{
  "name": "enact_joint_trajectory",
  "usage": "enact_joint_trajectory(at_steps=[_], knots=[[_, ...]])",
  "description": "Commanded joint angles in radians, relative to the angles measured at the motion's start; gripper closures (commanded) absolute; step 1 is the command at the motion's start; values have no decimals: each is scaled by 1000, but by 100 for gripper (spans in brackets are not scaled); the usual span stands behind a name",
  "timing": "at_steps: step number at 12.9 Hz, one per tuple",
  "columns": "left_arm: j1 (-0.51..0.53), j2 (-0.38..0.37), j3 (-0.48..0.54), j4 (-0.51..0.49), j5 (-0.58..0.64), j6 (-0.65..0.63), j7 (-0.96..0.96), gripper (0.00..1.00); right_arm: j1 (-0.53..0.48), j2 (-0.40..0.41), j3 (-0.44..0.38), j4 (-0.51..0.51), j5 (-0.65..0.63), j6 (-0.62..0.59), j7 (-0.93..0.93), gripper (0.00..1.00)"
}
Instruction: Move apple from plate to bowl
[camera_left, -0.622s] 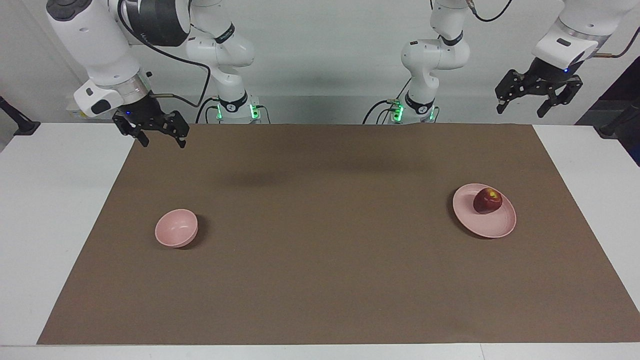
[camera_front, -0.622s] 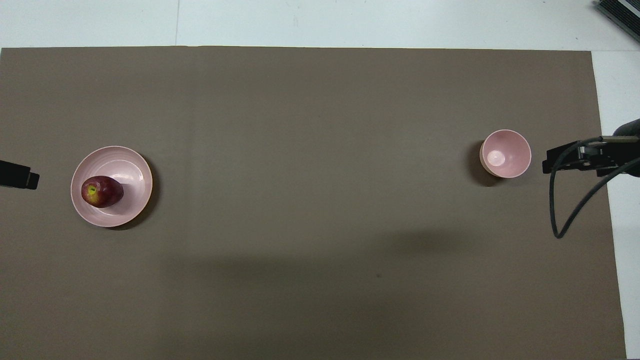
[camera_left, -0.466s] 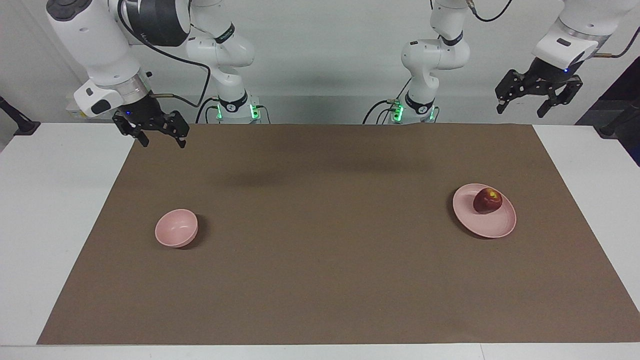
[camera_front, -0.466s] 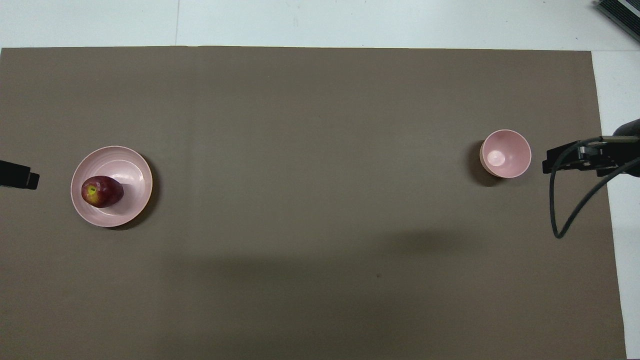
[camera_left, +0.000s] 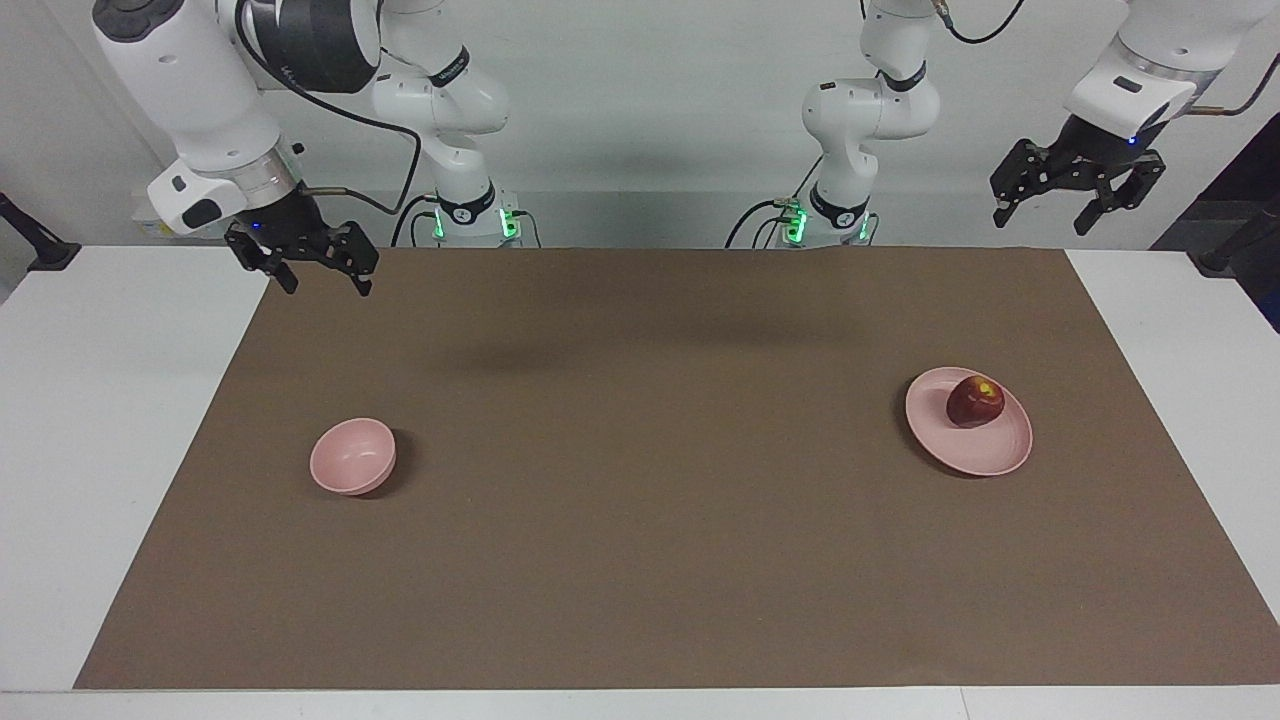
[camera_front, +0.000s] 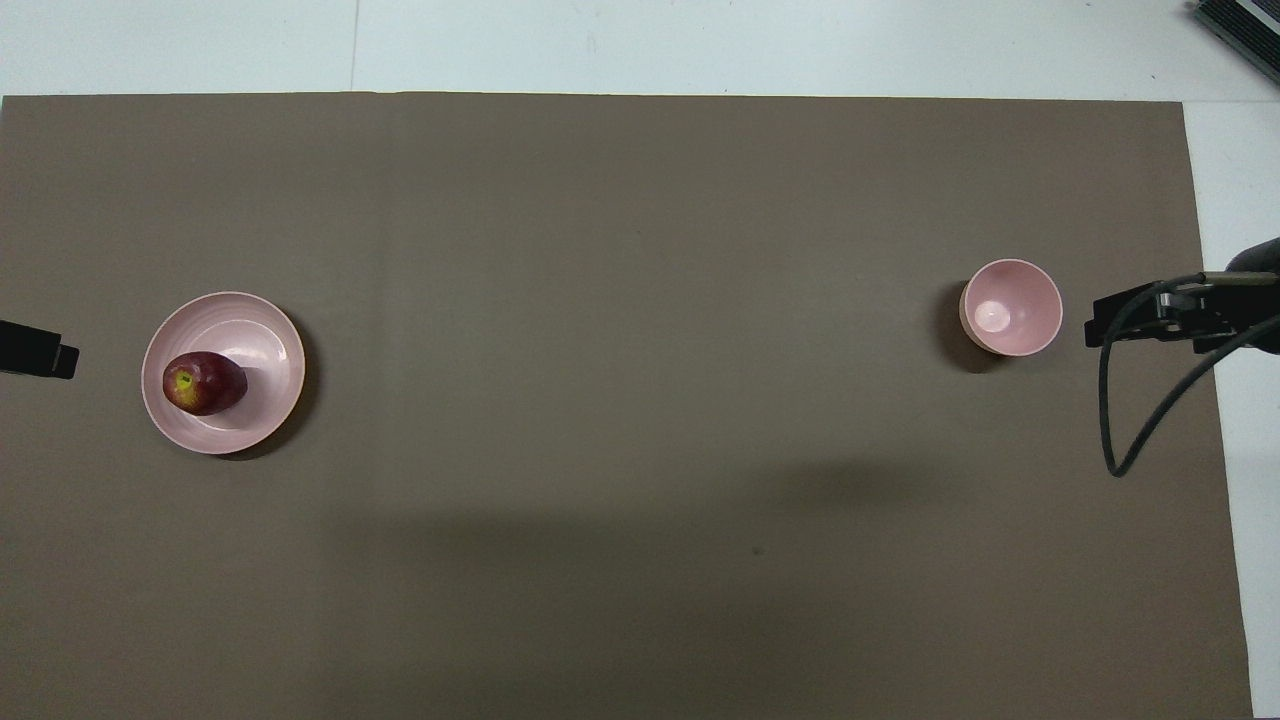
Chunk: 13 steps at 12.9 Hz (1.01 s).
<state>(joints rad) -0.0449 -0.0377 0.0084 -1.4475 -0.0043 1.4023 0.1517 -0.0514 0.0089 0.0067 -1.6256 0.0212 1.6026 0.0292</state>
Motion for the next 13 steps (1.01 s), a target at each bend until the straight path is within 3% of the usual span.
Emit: enact_joint_trajectory(at_steps=[1, 13], knots=[[2, -28, 2, -33, 6, -2, -9, 0, -15, -10, 10, -13, 10, 3, -20, 0], [0, -41, 22, -93, 0, 92, 54, 0, -15, -10, 10, -13, 10, 3, -20, 0]])
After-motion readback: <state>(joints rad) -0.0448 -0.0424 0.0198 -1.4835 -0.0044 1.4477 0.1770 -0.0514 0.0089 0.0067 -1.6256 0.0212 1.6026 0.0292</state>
